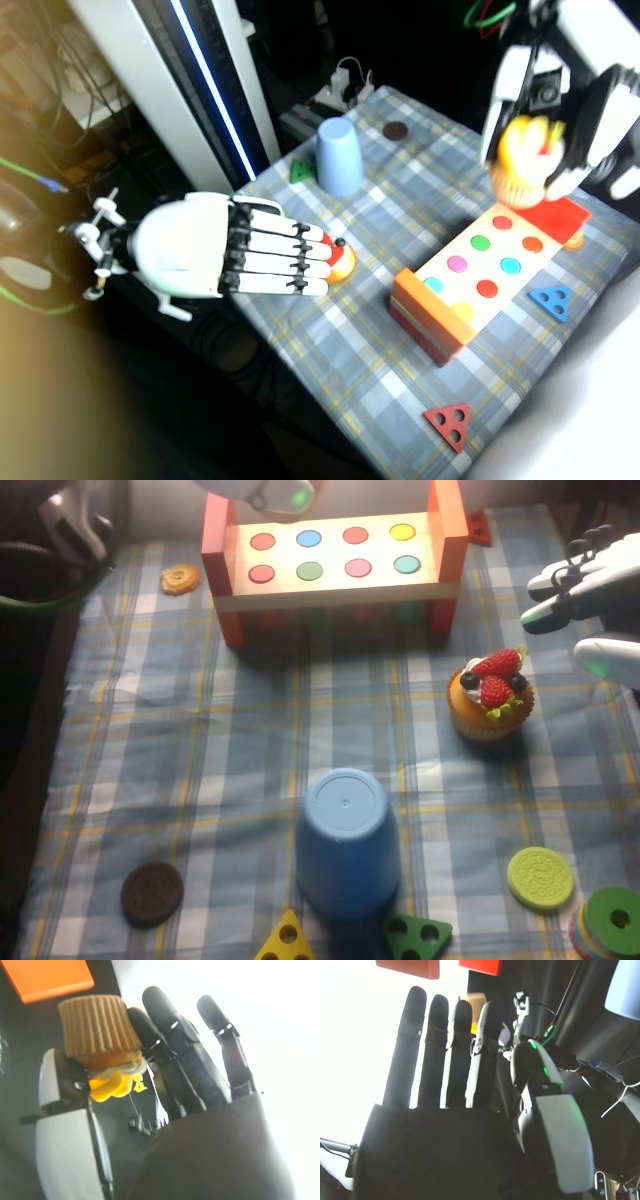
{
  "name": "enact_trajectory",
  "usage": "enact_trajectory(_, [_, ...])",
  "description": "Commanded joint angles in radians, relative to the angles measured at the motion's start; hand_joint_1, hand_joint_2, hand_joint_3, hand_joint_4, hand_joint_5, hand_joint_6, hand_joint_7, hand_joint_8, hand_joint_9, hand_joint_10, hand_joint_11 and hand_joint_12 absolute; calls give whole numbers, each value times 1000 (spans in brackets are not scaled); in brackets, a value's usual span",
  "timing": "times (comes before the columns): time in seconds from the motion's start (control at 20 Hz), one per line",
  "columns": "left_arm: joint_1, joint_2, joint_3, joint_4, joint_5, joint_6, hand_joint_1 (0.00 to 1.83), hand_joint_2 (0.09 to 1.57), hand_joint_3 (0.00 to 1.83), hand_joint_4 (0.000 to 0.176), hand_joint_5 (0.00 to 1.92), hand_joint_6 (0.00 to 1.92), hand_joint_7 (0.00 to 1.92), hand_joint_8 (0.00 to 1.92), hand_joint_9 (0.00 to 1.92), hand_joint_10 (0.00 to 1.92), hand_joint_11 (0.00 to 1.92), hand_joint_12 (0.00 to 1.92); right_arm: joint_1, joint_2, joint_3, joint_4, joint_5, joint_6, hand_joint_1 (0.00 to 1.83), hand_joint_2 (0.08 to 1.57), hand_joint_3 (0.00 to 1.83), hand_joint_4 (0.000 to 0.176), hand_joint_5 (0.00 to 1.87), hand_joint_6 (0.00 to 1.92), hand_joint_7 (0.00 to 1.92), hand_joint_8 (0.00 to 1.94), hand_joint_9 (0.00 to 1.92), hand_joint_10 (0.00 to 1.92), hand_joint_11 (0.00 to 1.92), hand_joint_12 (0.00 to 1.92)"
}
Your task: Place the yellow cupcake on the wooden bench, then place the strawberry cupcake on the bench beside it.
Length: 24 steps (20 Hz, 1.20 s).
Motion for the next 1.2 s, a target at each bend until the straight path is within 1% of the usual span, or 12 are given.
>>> enact_trajectory(0.0, [-16,-13,20,-42,-67,57,1251,1093,3,0,932,916,1131,871,1080,5,208,636,18,-2,6,24,117,9,515,1409,4,0,838,0,731,0,649,0,590,141])
enact_trajectory(0.3, [6,-64,80,-131,-32,163,1234,1138,0,0,866,983,1026,1086,1023,10,135,583,22,-7,12,17,117,20,589,1403,0,0,848,3,747,3,681,8,617,142])
enact_trajectory(0.35, [9,-65,82,-151,-29,186,1260,1112,0,0,913,888,1086,1005,1122,42,184,615,22,-7,12,17,117,20,833,1320,0,52,704,1151,759,19,708,22,654,137])
enact_trajectory(0.4, [12,-67,87,-194,-25,232,1254,1118,4,0,899,907,1061,1049,1151,45,185,626,22,-7,12,17,117,21,845,1335,0,72,616,1475,760,11,714,13,663,135])
enact_trajectory(0.6, [39,-92,128,-299,-15,307,1211,1125,0,3,923,981,1017,1016,1045,4,202,445,22,-9,12,17,118,22,865,1345,1,41,587,1568,758,1,713,2,663,133])
enact_trajectory(0.65, [43,-95,133,-307,-14,307,1200,1130,2,39,935,1005,973,1041,1024,2,189,403,22,-9,13,17,118,22,871,1346,1,31,586,1569,759,1,714,1,662,134])
enact_trajectory(0.75, [55,-100,142,-329,-8,307,1197,1140,0,42,911,1127,963,977,977,6,190,251,22,-9,13,17,118,24,854,1351,1,50,576,1582,751,3,701,2,647,130])
enact_trajectory(0.85, [67,-103,143,-333,-6,307,637,1303,5,0,631,159,761,121,560,0,7,13,22,-9,13,17,118,25,852,1348,0,61,583,1573,754,3,700,2,649,134])
enact_trajectory(0.9, [71,-104,143,-333,-5,307,768,1308,13,135,617,1242,808,27,699,16,113,43,22,-9,13,17,118,26,852,1347,0,62,583,1572,752,2,697,0,646,133])
enact_trajectory(1.05, [77,-105,140,-333,-3,307,837,1293,0,176,652,1460,782,2,615,1,22,6,22,-9,13,17,118,27,851,1347,0,64,583,1572,754,2,693,0,641,130])
enact_trajectory(1.1, [80,-104,137,-333,-3,307,886,1259,0,0,541,543,709,0,502,1,31,12,22,-9,13,17,118,27,852,1346,0,64,584,1571,755,2,697,2,646,132])
enact_trajectory(1.15, [81,-102,134,-334,-3,307,1107,1250,0,0,827,1013,639,1183,557,3,30,16,22,-9,13,17,118,28,853,1346,0,63,585,1570,756,2,703,4,652,135])
